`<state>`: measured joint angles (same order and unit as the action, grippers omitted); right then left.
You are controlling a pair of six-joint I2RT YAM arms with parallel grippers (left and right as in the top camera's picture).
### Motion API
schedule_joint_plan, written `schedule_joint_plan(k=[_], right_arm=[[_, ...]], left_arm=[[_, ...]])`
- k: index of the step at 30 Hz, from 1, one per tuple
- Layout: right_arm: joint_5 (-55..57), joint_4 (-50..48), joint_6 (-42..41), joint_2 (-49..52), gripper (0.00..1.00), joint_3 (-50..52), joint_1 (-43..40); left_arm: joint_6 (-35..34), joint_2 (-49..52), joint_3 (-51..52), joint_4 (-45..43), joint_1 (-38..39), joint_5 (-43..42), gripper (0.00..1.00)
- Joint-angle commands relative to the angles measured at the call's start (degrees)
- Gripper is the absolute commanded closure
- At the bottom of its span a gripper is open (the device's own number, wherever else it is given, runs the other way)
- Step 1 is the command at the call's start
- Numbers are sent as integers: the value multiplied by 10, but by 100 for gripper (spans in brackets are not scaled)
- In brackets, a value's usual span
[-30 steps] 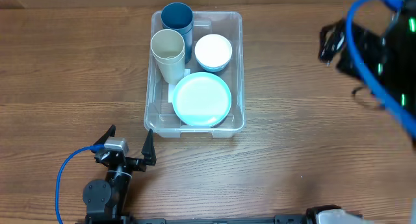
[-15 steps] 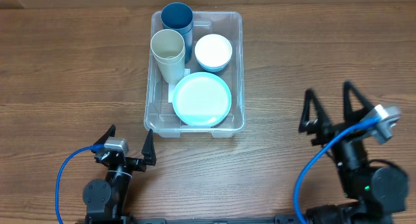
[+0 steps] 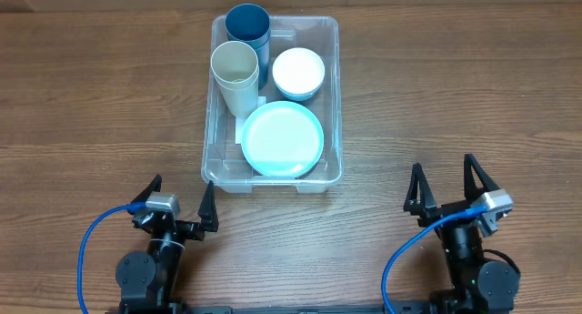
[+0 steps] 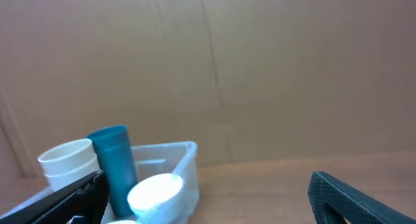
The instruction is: Pack container
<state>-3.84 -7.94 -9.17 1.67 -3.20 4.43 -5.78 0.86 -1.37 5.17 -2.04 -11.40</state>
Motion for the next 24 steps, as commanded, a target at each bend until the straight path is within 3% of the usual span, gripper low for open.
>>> schedule_joint_plan(k=[1, 9, 24], right_arm=[[23, 13, 2, -15, 0, 28, -4], [46, 129, 22, -15, 0, 28, -4], [42, 128, 51, -15, 0, 28, -4]], left_arm=[[5, -6, 2, 0, -6, -5, 0], [5, -6, 2, 0, -6, -5, 0], [5, -6, 2, 0, -6, -5, 0]])
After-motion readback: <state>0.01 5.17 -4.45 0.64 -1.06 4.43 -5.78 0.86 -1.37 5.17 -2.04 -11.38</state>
